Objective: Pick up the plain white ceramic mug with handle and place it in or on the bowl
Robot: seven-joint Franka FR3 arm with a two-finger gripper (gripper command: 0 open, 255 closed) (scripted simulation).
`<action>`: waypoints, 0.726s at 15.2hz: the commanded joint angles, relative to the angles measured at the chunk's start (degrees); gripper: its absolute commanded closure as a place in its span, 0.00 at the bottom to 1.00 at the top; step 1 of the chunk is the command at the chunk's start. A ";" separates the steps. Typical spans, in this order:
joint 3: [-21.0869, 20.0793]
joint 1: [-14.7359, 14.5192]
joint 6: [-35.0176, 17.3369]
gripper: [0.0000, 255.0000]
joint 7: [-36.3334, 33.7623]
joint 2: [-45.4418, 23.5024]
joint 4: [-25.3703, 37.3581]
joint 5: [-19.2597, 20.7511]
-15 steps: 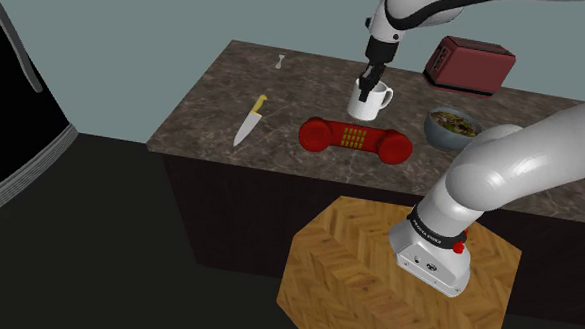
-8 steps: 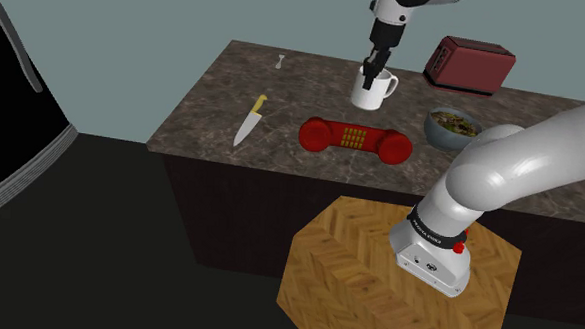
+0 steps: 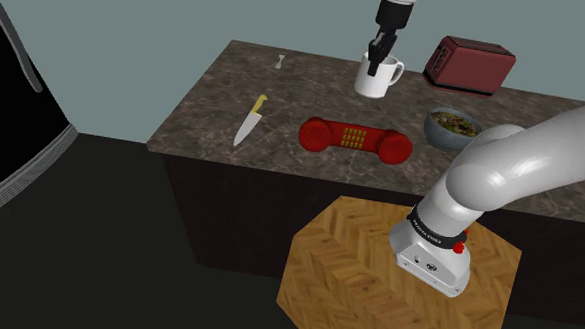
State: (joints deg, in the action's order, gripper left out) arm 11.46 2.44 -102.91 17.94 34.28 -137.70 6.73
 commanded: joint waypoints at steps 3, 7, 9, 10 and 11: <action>0.58 0.58 2.53 1.00 1.06 1.57 1.03 0.56; 3.83 3.19 5.18 1.00 5.44 6.53 -0.89 3.51; 5.57 4.53 6.53 1.00 7.76 8.68 -1.44 5.12; 6.46 5.22 7.20 1.00 8.95 9.66 -1.61 5.94; 7.37 5.89 7.87 1.00 10.17 10.59 -1.72 6.79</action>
State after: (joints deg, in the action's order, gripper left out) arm 17.71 7.58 -95.78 26.58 43.97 -139.43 12.53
